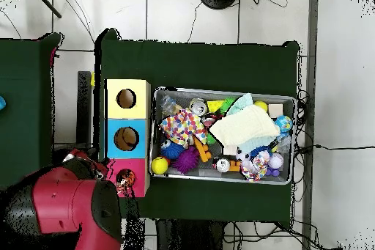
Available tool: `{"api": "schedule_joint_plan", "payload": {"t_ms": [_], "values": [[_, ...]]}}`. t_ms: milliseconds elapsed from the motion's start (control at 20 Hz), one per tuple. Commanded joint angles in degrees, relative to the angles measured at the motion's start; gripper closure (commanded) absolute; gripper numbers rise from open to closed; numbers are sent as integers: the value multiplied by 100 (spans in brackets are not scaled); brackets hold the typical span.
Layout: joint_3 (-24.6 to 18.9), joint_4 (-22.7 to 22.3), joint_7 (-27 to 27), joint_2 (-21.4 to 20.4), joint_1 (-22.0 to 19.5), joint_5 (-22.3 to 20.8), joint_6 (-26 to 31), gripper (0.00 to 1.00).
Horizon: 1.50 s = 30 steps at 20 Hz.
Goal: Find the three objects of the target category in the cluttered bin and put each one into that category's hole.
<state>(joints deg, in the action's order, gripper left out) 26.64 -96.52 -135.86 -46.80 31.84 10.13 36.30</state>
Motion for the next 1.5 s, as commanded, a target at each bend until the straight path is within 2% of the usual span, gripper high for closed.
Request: {"api": "schedule_joint_plan", "payload": {"t_ms": [50,150,350,550,750,950,1250,1500], "values": [[60,-892,-1786,409,107,154,-418,0],[-96,-1060,-1617,379,28,245,-541,0],[-203,-1070,-1196,360,-177,125,-672,0],[-55,-823,-656,189,-326,-209,-296,0],[-173,-1047,-364,-75,-506,-266,-183,0],[-463,-1507,-408,-292,-561,-79,-248,0],[-418,-1636,-739,-206,-389,-93,-435,0],[-282,-1649,-624,-193,-312,-291,-209,0]]}}
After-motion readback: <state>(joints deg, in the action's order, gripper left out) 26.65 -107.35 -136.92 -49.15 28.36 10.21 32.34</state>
